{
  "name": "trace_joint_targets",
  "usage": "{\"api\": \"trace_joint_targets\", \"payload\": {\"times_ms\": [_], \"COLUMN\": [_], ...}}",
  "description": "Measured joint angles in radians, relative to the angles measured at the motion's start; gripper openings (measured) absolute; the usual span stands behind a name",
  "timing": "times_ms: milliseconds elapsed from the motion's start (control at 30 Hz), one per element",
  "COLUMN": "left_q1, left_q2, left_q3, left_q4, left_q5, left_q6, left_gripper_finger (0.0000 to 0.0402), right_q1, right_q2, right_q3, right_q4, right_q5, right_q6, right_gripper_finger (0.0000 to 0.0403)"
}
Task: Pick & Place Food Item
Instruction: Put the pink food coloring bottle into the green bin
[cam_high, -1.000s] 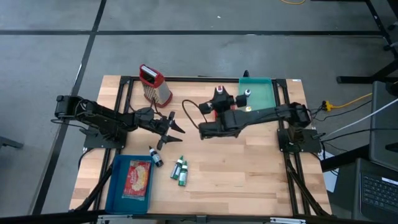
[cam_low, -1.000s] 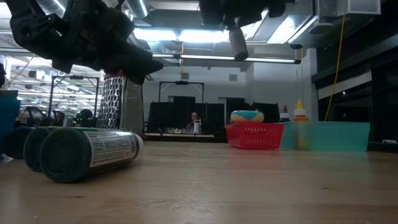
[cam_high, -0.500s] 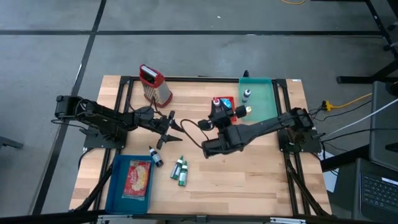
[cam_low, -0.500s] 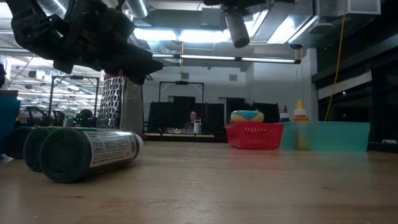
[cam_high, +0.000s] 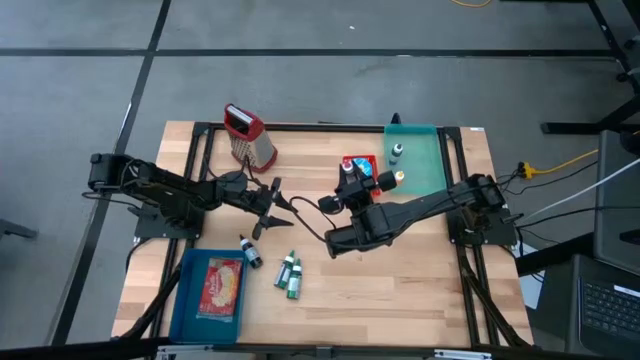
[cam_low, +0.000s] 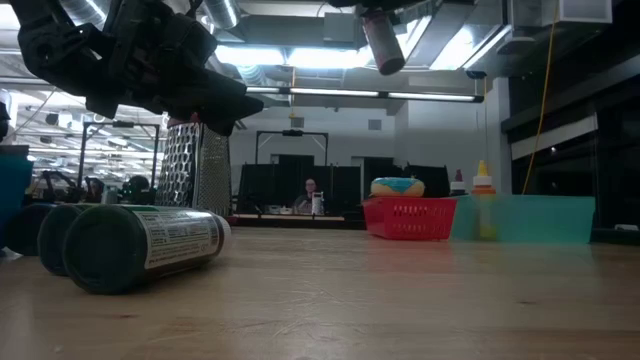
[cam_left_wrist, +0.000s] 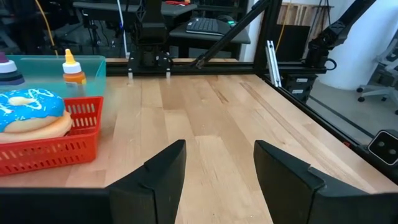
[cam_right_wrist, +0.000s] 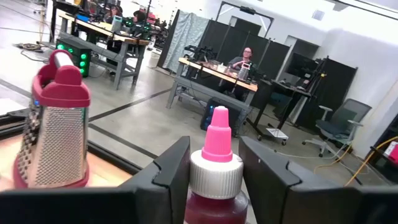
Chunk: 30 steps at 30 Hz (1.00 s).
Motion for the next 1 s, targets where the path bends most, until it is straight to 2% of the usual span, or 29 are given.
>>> {"api": "trace_joint_targets", "payload": {"times_ms": [700, 833, 1000], "left_q1": [0.022, 0.022, 0.022], "left_q2": [0.000, 0.000, 0.000], "left_q3": [0.000, 0.000, 0.000], "left_q4": [-0.016, -0.016, -0.015], "left_q5": [0.004, 0.004, 0.004], "left_q6": [0.014, 0.015, 0.017], "left_gripper_finger": [0.0184, 0.0184, 0.0184], "right_q1": [-0.022, -0.024, -0.026], "right_q2": [0.000, 0.000, 0.000], "right_q3": [0.000, 0.000, 0.000], "right_q4": [0.018, 0.023, 0.113], "right_q5": [0.000, -0.002, -0.007], "right_q6": [0.007, -0.070, 0.015], "right_gripper_finger": [0.0130, 0.0130, 0.0130]}}
